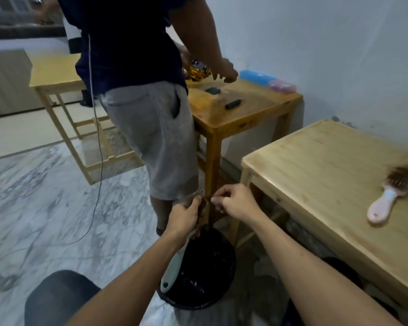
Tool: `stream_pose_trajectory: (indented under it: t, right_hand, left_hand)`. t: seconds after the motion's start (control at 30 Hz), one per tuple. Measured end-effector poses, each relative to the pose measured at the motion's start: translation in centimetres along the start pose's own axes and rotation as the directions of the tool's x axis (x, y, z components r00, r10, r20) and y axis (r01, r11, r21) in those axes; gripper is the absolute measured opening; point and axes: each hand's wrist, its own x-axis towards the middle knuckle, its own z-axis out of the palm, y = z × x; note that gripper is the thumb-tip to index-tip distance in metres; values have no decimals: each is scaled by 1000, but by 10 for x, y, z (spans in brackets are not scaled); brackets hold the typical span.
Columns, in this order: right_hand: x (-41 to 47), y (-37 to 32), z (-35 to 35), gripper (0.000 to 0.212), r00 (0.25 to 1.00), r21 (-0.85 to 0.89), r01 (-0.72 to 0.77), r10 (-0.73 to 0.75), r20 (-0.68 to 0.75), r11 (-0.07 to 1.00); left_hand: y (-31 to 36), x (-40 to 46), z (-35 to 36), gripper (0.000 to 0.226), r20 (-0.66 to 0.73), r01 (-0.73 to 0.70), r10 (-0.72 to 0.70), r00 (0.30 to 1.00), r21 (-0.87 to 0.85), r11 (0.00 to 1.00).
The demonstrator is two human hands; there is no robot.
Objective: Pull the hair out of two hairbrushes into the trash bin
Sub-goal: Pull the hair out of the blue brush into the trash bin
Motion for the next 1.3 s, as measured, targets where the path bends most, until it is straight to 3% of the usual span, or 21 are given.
stream_pose_trajectory:
  t: [0.3, 0.43, 0.53, 0.6, 0.7, 0.8, 0.93, 1.0, 1.13, 1.3]
  right_hand:
    - [19, 58, 6, 7, 969, -36, -241, 243, 51, 970]
    - [26, 84, 20, 8, 931, -85, -348, 355, 86, 934]
    - [28, 107, 28, 20, 907, -232, -401, 420, 39, 886]
    - [27, 120, 36, 25, 889, -280, -428, 455, 39, 859]
    - [31, 137, 59, 21, 866, -206, -456, 485, 124, 866]
    - [43, 144, 79, 34, 863, -174, -429, 459, 210, 886]
    - [54, 136, 81, 51, 859, -202, -362, 410, 306, 910]
    - [58, 131, 77, 47, 861, -201, -347, 396, 320, 916]
    - [63, 123, 79, 28, 916, -69, -288, 296, 270, 955]
    - [64, 107, 96, 35, 941, 87, -180, 146, 307, 980]
  left_hand:
    - [-76, 49, -55, 56, -298, 235, -235, 925, -35, 971]
    - [-83, 66, -80, 54, -466, 219, -263, 845, -148, 965]
    - [-75, 71, -100, 50, -607, 169, -312, 731, -282, 944]
    - [-72, 70, -109, 50, -645, 142, -304, 701, -291, 946]
    - [-76, 68, -98, 58, -529, 178, -195, 826, -83, 981]
    - [-84, 68, -70, 68, -304, 247, -219, 927, 57, 967]
    - [-90, 68, -41, 61, -57, 336, -335, 940, 16, 942]
    - [-89, 64, -35, 50, 13, 349, -349, 937, 19, 937]
    - [-101, 69, -36, 18, 97, 277, -288, 953, 107, 955]
    - [-112, 68, -44, 29, 128, 119, -151, 980, 226, 967]
